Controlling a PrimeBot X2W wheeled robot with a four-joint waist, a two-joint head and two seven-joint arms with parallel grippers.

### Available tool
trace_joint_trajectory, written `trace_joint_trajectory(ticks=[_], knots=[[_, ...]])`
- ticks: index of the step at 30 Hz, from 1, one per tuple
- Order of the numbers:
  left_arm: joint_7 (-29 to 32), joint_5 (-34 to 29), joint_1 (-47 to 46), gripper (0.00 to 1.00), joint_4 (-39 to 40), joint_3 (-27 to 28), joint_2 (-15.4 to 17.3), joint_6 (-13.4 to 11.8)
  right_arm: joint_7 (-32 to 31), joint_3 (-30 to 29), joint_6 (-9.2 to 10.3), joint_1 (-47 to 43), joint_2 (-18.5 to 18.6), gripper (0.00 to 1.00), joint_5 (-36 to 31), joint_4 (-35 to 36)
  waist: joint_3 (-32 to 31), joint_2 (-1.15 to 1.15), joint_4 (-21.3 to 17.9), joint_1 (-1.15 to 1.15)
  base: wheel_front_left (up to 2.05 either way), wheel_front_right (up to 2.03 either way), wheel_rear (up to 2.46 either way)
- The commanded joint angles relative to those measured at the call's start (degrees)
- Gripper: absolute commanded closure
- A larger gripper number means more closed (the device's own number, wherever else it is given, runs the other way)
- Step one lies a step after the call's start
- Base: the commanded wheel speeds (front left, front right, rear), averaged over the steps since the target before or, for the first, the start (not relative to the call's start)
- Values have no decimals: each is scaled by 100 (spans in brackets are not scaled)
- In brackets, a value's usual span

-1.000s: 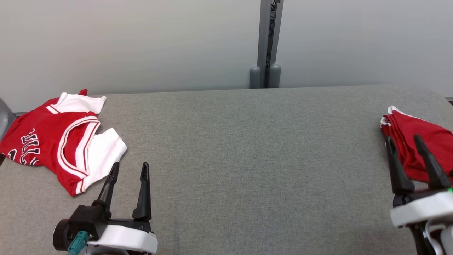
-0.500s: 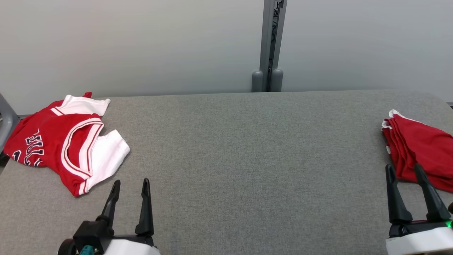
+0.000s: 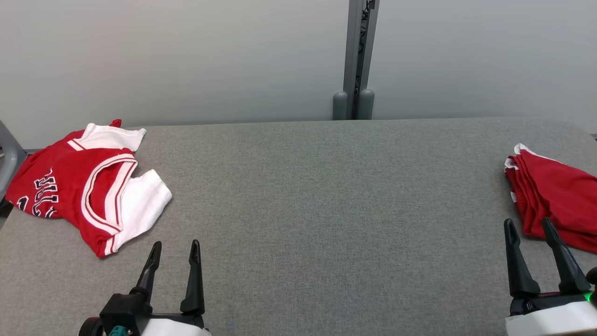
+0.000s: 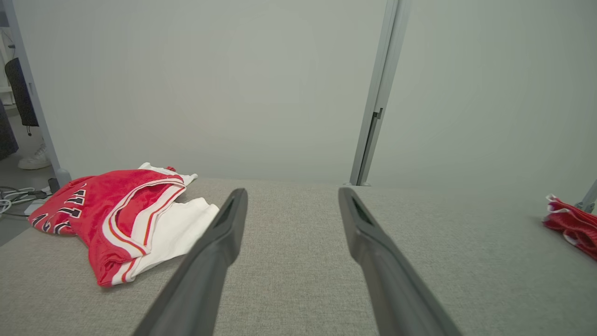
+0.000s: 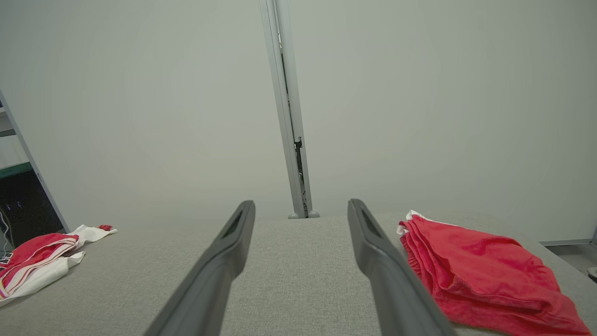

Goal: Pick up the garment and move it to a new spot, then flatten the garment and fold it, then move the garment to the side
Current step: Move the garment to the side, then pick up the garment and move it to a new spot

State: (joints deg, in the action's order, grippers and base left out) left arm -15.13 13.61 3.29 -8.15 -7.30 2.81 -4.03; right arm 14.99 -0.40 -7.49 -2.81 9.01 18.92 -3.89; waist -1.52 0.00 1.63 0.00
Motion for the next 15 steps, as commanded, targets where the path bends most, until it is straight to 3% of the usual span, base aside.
trace_joint_trajectory(ticks=[1,15], knots=[[-1,-27,-67,0,16,-4,19,9,26,-4,-1,10,40,0,-39,-5,-1,0,6,0,0,0,0],[-1,30,-121,0,-57,-43,19,46,26,60,-1,64,34,0,-18,-120,-19,0,12,0,0,0,0]])
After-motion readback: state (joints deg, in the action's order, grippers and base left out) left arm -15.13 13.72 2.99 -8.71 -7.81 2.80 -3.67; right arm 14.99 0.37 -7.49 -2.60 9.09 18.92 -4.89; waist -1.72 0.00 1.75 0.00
